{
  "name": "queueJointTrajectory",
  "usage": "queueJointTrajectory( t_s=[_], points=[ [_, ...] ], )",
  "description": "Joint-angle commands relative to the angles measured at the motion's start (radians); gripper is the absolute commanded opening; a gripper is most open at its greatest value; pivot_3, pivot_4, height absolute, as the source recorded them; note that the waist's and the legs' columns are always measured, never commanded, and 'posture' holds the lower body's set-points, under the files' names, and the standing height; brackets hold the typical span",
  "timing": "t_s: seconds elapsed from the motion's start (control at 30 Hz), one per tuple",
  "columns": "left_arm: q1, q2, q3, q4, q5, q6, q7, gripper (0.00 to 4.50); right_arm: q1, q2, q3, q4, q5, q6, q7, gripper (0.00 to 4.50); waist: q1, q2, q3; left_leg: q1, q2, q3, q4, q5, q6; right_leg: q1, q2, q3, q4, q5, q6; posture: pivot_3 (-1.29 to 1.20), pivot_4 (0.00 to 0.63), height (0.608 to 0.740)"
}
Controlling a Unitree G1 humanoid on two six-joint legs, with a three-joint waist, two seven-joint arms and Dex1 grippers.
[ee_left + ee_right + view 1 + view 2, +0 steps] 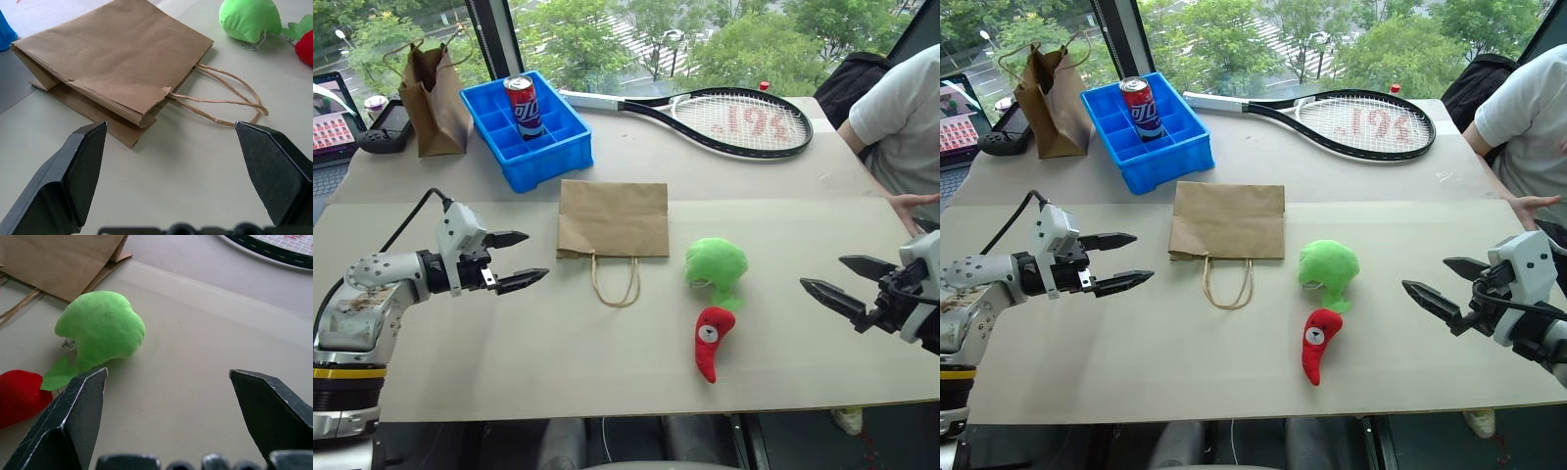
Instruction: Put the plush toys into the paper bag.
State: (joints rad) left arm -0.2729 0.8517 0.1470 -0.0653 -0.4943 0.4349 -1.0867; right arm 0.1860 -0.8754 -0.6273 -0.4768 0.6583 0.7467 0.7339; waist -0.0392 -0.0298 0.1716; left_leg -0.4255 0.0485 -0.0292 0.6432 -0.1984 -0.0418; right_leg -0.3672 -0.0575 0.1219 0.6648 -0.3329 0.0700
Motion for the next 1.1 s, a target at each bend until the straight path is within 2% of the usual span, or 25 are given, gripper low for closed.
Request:
queueJointTrajectory(
  t_s=[0.03,0.07,0.17,0.27,0.37,0.5,0.6,0.7,0.97,1.07,1.1],
  points=[
    [-0.077,0.028,0.006,0.013,-0.026,-0.019,-0.084,4.5,-0.042,-0.024,-0.025,-0.029,0.062,0.009,0.029,4.44,0.0,0.0,0.0,0.0,0.0,0.0,0.0,0.0,0.0,0.0,0.0,0.0,0.0,0.0,0.0,0.0,0.15,0.74],
    [-0.133,0.045,0.001,0.032,-0.054,-0.014,-0.151,4.5,-0.069,-0.057,-0.022,-0.056,0.111,0.031,0.065,4.44,0.0,0.0,0.0,0.0,0.0,0.0,0.0,0.0,0.0,0.0,0.0,0.0,0.0,0.0,0.0,0.0,0.15,0.74],
    [-0.245,0.079,-0.07,0.077,-0.025,-0.084,-0.323,4.5,-0.146,-0.156,0.041,-0.127,0.21,0.094,0.138,4.44,-0.001,0.001,0.001,0.0,0.0,0.0,0.0,0.004,0.0,-0.001,0.0,0.0,0.002,0.002,0.0,0.0,0.15,0.74],
    [-0.329,0.081,-0.164,0.137,0.056,-0.198,-0.442,4.5,-0.236,-0.234,0.148,-0.18,0.266,0.14,0.144,4.44,-0.004,0.001,0.001,0.003,0.0,0.0,-0.001,0.004,0.001,0.002,0.001,0.0,0.0,0.003,0.0,0.0,0.15,0.74],
    [-0.412,0.058,-0.261,0.239,0.158,-0.363,-0.514,4.5,-0.358,-0.257,0.275,-0.223,0.308,0.176,0.109,4.44,-0.004,0.001,0.001,0.002,0.0,0.0,-0.001,0.004,0.001,0.003,0.001,0.0,-0.001,0.003,-0.001,0.0,0.15,0.74],
    [-0.514,-0.001,-0.386,0.386,0.227,-0.557,-0.528,4.5,-0.503,-0.223,0.447,-0.266,0.281,0.196,0.051,4.44,-0.001,0.0,0.001,-0.002,0.0,0.0,0.0,0.004,0.001,-0.001,0.001,-0.001,0.0,0.003,-0.001,0.0,0.15,0.74],
    [-0.567,-0.061,-0.451,0.494,0.293,-0.702,-0.528,4.5,-0.554,-0.196,0.52,-0.28,0.257,0.199,0.014,4.44,0.005,0.0,0.001,-0.006,0.0,-0.001,0.001,0.004,0.002,-0.004,0.001,-0.002,0.0,0.003,0.0,0.0,0.15,0.74],
    [-0.613,-0.139,-0.482,0.598,0.344,-0.802,-0.528,4.5,-0.572,-0.178,0.545,-0.288,0.25,0.199,-0.008,4.44,0.012,0.0,0.001,-0.007,0.0,-0.002,0.001,0.004,0.002,-0.004,0.0,-0.002,0.0,0.003,0.0,0.0,0.15,0.74],
    [-0.651,-0.262,-0.502,0.772,0.434,-0.962,-0.489,4.5,-0.562,-0.179,0.526,-0.299,0.255,0.213,-0.047,4.44,0.021,0.0,0.001,-0.007,0.0,-0.003,0.002,0.005,0.004,-0.005,0.001,-0.003,0.002,0.003,0.0,0.0,0.15,0.74],
    [-0.672,-0.305,-0.501,0.835,0.475,-1.006,-0.44,3.79,-0.553,-0.18,0.514,-0.305,0.26,0.218,-0.06,4.5,0.023,0.0,0.001,-0.007,-0.001,-0.004,0.003,0.006,0.005,-0.005,0.001,-0.004,0.004,0.003,0.0,0.0,0.15,0.74],
    [-0.681,-0.32,-0.497,0.854,0.481,-1.011,-0.426,3.4,-0.55,-0.179,0.508,-0.306,0.263,0.22,-0.065,4.5,0.024,0.0,0.001,-0.007,-0.001,-0.004,0.003,0.006,0.005,-0.005,0.001,-0.004,0.004,0.003,0.0,0.0,0.15,0.74]
  ],
)
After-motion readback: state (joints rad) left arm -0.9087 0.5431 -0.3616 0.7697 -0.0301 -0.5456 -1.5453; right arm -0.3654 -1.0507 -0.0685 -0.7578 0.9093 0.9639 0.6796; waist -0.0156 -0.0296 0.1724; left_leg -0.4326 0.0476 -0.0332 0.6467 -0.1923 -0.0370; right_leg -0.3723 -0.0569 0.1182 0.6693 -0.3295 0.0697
